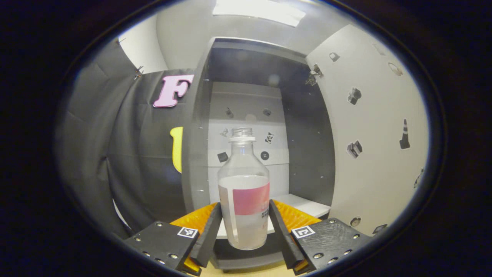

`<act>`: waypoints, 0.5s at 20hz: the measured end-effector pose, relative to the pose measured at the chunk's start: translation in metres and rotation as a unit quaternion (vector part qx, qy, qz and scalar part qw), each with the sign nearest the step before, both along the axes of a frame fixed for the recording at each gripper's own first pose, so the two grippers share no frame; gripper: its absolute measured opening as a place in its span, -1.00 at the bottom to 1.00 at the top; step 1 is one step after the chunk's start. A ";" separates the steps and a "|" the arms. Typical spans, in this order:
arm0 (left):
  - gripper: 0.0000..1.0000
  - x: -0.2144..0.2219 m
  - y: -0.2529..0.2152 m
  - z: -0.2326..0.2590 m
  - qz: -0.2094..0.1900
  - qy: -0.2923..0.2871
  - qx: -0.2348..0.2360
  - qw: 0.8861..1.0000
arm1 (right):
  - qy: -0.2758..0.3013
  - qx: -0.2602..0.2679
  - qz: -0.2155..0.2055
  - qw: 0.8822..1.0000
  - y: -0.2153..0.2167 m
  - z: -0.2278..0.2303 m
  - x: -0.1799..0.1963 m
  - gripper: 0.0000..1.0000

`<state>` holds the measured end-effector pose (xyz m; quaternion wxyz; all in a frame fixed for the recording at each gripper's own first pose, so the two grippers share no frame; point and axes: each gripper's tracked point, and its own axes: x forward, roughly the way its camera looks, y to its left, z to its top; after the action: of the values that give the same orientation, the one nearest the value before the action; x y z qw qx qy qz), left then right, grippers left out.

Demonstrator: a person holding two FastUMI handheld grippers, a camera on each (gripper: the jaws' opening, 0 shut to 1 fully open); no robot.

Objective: Open the cabinet door with the right hand, grasp the bottle in the cabinet with the left hand and place it on the coaster, then close the cabinet door with the right hand.

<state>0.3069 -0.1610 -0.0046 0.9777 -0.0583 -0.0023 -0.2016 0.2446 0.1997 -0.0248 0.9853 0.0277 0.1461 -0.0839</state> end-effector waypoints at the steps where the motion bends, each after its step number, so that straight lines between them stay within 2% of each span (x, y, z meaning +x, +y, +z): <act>1: 0.43 -0.007 0.008 0.001 0.005 -0.001 0.000 1.000 | -0.001 0.001 0.004 1.000 0.000 -0.001 -0.001 0.95; 10: 0.43 -0.066 0.076 -0.005 0.060 0.002 -0.008 0.998 | -0.008 0.011 0.047 0.999 0.012 0.005 -0.011 0.95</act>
<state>0.2410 -0.0853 -0.0101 0.9876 -0.0661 -0.0057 -0.1423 0.2334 0.2116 -0.0201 0.9889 0.0323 0.1407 -0.0353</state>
